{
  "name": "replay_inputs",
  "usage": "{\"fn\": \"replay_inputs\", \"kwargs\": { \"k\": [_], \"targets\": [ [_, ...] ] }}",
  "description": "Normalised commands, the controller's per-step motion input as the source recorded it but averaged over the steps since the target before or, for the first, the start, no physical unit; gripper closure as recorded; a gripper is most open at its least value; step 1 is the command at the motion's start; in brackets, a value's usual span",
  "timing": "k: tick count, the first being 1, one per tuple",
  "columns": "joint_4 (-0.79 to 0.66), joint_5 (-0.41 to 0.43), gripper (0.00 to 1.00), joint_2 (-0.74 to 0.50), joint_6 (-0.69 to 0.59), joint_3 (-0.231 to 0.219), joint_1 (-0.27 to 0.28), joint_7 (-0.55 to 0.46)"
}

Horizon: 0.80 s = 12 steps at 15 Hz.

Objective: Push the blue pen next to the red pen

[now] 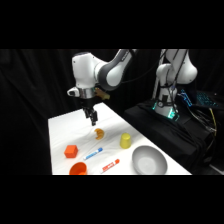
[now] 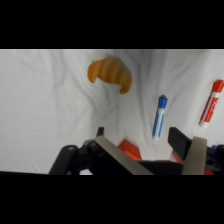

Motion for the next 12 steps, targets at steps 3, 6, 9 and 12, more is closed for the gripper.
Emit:
{"fn": "replay_inputs", "kwargs": {
  "k": [3,6,9,12],
  "targets": [
    [0.25,-0.081,0.00,0.30,0.18,0.060,-0.085,-0.11],
    [0.25,-0.109,0.00,0.29,0.18,0.049,-0.077,-0.06],
    [0.27,-0.156,0.00,0.29,0.17,0.027,-0.048,-0.01],
    [0.29,-0.160,0.00,0.30,0.14,0.015,-0.031,0.01]
  ]
}}
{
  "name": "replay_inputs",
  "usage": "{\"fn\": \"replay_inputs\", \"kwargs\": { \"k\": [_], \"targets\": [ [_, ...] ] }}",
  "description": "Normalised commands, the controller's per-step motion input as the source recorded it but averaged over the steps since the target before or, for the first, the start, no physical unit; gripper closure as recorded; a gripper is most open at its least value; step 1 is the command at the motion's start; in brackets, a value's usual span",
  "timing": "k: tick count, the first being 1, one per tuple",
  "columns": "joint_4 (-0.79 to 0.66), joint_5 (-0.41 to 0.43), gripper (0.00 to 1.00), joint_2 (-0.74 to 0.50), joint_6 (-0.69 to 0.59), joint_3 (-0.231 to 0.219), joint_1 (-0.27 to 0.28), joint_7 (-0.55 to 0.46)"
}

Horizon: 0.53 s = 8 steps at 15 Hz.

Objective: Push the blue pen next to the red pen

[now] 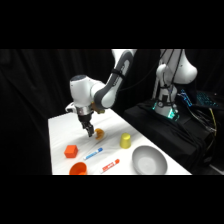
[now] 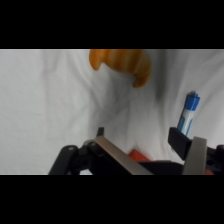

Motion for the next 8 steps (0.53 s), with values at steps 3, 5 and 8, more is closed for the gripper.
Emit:
{"fn": "replay_inputs", "kwargs": {
  "k": [3,5,8],
  "targets": [
    [0.30,-0.141,0.00,0.29,0.11,0.011,-0.031,0.02],
    [0.29,-0.121,0.00,0.27,0.11,0.013,-0.030,0.03],
    [0.27,-0.104,0.00,0.25,0.10,0.021,-0.021,0.05]
  ]
}}
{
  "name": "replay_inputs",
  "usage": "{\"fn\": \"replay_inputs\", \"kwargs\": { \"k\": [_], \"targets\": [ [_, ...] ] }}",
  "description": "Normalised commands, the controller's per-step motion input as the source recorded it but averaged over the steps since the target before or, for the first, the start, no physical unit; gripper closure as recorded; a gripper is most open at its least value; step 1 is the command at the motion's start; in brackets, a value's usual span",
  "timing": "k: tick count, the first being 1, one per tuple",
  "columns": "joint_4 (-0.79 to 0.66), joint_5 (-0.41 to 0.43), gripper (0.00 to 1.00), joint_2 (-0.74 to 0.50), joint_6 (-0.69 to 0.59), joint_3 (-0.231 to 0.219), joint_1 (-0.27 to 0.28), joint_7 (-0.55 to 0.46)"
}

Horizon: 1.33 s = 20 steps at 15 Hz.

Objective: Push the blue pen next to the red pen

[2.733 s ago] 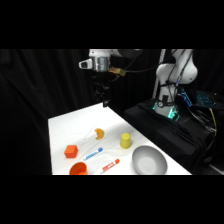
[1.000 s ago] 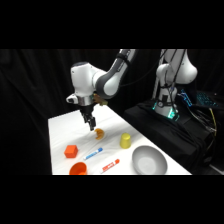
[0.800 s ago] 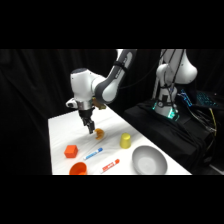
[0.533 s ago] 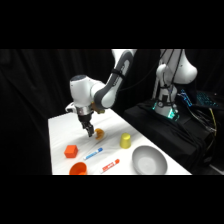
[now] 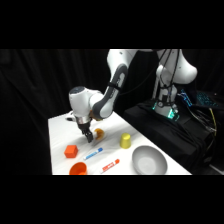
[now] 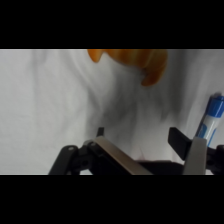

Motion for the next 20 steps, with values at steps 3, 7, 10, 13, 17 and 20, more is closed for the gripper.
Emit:
{"fn": "replay_inputs", "kwargs": {
  "k": [3,7,10,13,17,20],
  "targets": [
    [0.24,-0.098,0.00,0.20,0.10,0.025,-0.003,0.07],
    [0.18,-0.101,0.00,0.14,0.10,0.019,0.045,0.11],
    [0.12,-0.140,0.00,0.11,0.10,-0.012,0.137,0.18],
    [0.10,-0.174,0.00,0.10,0.09,-0.047,0.198,0.23],
    [0.05,-0.216,0.00,0.05,0.09,-0.093,0.265,0.28],
    [0.01,-0.220,0.00,0.01,0.07,-0.115,0.301,0.31]
  ]
}}
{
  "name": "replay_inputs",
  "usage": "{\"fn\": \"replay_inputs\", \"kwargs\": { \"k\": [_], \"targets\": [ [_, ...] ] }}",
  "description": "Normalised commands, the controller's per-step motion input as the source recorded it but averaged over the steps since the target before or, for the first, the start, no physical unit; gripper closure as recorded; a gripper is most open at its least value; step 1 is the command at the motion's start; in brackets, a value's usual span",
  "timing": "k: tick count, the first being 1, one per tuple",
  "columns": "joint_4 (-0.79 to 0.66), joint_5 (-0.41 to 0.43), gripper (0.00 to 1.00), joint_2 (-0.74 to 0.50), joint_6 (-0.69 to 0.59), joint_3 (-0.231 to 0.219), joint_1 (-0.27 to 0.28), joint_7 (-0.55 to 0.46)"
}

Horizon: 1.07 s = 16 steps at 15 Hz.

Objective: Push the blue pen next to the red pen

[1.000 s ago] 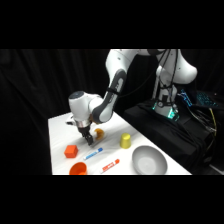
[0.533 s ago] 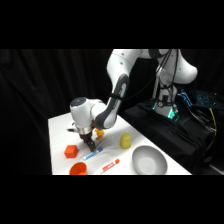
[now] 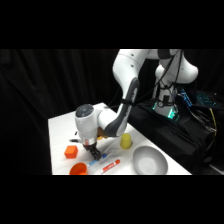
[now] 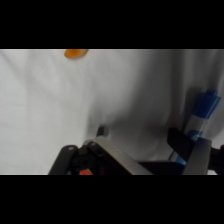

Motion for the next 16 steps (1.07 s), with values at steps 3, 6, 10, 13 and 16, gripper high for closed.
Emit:
{"fn": "replay_inputs", "kwargs": {
  "k": [3,6,10,13,16],
  "targets": [
    [-0.01,-0.203,0.00,-0.01,0.05,-0.110,0.290,0.30],
    [-0.02,-0.152,0.00,-0.04,-0.01,-0.083,0.226,0.26],
    [-0.22,0.042,0.00,-0.32,-0.24,0.017,0.071,0.23],
    [-0.53,0.037,0.00,-0.72,-0.34,0.006,0.090,0.28],
    [-0.55,0.036,0.00,-0.85,-0.41,0.077,0.056,0.25]
  ]
}}
